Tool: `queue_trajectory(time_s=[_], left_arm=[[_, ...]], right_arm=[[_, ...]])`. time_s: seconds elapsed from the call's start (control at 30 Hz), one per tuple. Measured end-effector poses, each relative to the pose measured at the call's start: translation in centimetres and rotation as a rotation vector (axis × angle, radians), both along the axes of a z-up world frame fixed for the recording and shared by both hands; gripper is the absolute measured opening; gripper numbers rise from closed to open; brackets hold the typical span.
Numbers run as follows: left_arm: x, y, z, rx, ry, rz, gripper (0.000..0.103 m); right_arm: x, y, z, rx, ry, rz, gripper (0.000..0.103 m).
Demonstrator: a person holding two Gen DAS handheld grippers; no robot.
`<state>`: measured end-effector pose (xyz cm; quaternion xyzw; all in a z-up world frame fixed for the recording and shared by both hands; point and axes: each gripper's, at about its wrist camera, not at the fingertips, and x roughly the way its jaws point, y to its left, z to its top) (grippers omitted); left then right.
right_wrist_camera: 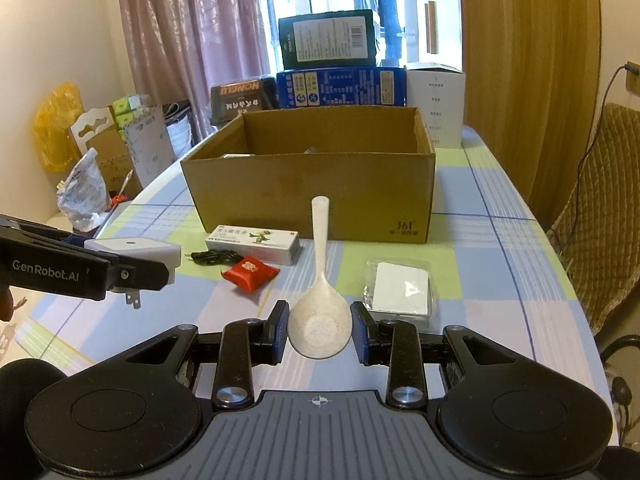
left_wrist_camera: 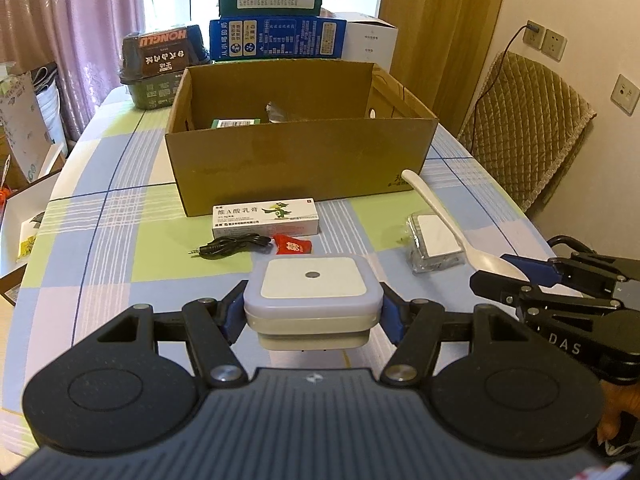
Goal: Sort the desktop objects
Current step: 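Lift and carry the charger and spoon over the cardboard box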
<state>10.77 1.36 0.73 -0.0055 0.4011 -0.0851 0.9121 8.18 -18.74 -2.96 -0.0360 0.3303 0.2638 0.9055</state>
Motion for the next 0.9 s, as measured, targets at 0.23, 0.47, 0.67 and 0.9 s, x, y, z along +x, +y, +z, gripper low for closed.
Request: queue_trajectory(time_s=[0.23, 0.47, 0.67, 0.9], left_arm=[[0.2, 0.2, 0.6, 0.006, -0.008, 0.002, 0.061], [2.3, 0.5, 2.2, 0.028, -0.035, -0.006, 0.061], [6.6, 0.6, 4.9, 0.052, -0.075, -0.022, 0.061], [13.2, 0.4, 7.4, 0.076, -0.118, -0.041, 0.061]], right_arm=[[0.3, 0.0, 0.5, 0.003, -0.005, 0.004, 0.030], [2.9, 0.2, 3.5, 0.034, -0.042, -0.003, 0.030], [8.1, 1.1, 6.5, 0.050, -0.061, 0.003, 0.030], [15.3, 3.0, 8.8, 0.028, -0.093, 0.024, 0.030]])
